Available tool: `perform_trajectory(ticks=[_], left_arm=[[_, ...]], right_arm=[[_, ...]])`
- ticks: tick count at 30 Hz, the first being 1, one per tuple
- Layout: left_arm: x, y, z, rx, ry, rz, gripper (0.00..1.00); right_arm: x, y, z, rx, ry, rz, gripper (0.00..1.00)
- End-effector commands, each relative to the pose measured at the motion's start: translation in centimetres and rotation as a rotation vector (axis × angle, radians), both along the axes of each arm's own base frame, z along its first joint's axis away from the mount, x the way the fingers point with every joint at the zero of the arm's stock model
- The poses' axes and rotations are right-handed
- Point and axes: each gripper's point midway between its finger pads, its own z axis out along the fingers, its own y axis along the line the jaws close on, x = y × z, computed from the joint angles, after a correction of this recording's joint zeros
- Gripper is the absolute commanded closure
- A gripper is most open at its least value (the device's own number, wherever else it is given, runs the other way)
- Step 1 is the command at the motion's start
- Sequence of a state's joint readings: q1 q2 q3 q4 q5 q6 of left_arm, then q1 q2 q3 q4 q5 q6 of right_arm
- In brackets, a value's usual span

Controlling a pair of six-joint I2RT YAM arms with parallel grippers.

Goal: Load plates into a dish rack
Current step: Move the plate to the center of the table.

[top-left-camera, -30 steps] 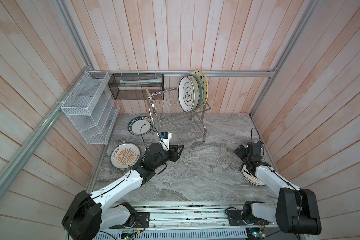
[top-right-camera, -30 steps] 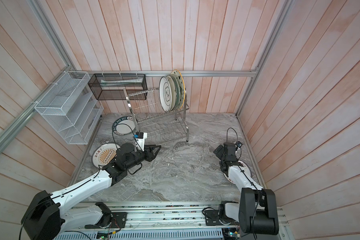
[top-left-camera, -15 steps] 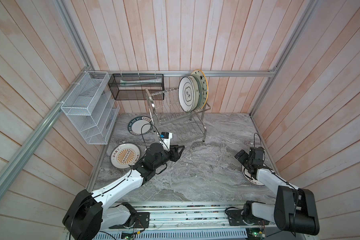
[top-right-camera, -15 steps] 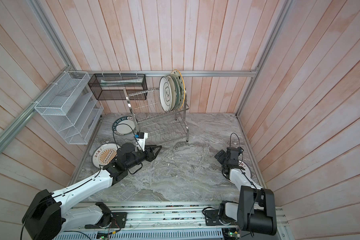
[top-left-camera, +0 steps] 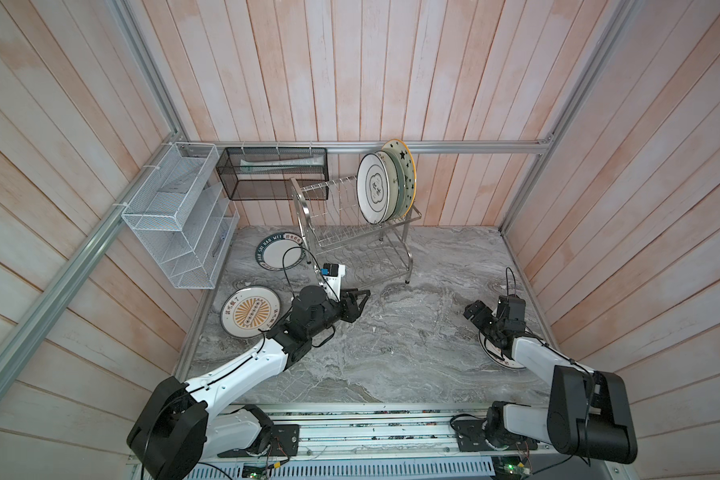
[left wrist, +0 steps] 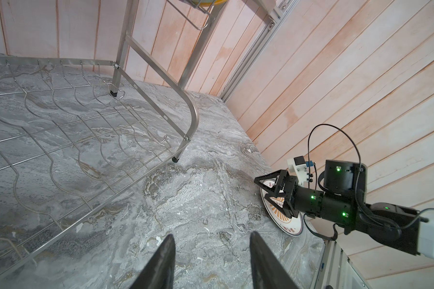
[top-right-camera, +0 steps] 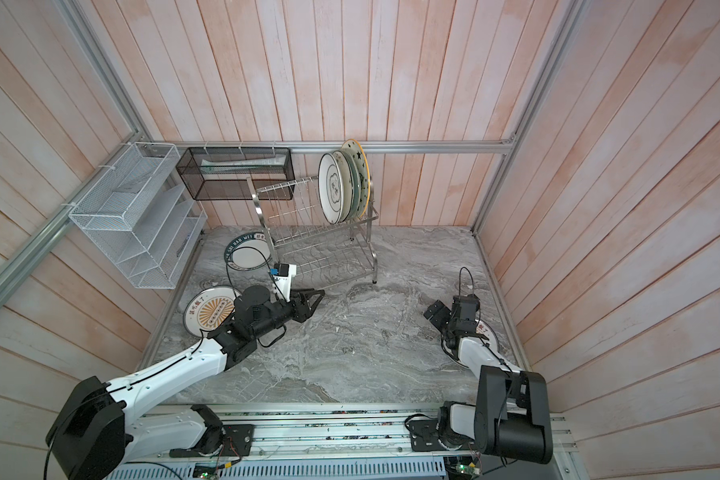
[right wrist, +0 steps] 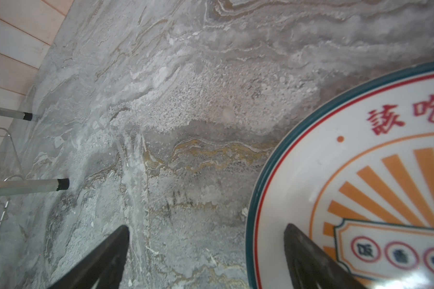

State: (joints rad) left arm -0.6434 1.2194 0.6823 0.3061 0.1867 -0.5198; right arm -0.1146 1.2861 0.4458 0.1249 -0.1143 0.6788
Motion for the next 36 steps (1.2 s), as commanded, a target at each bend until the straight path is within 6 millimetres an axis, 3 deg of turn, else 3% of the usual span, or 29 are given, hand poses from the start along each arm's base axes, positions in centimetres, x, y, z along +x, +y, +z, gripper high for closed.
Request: perform_trajectory(ticks=[1, 8, 16, 22, 30, 33, 36], left_arm=[[-0.1, -0.2, 0.6, -0.008, -0.018, -0.016, 0.51], [-0.1, -0.3, 0.4, -0.008, -0.011, -0.015, 0.51], [0.1, -0.5, -0.8, 0.004, 0.018, -0.021, 0.51], [0.0, -0.6, -1.5, 0.005, 0.037, -0.024, 0.51], [-0.3, -0.4, -1.8, 0.005, 0.049, -0.023, 0.51], [-0.5, -0.1, -1.6, 0.007, 0.047, -0.016, 0.51], [-0.6, 0.2, -1.5, 0.01, 0.043, -0.008, 0.51]], right_arm=[[-0.8, 1.3, -1.3, 0.063, 0.031, 0.039, 0.04], [-0.3, 2.9, -0.9, 0.123, 0.0, 0.074, 0.05], [0.3, 7.6, -0.8, 0.174, -0.01, 0.147, 0.06], [0.7, 13.3, -0.3, 0.231, -0.024, 0.239, 0.08], [1.1, 24.0, 0.4, 0.335, -0.018, 0.442, 0.08], [1.1, 26.9, 0.5, 0.37, -0.015, 0.501, 0.08], [1.1, 28.3, 0.7, 0.381, -0.015, 0.53, 0.08]])
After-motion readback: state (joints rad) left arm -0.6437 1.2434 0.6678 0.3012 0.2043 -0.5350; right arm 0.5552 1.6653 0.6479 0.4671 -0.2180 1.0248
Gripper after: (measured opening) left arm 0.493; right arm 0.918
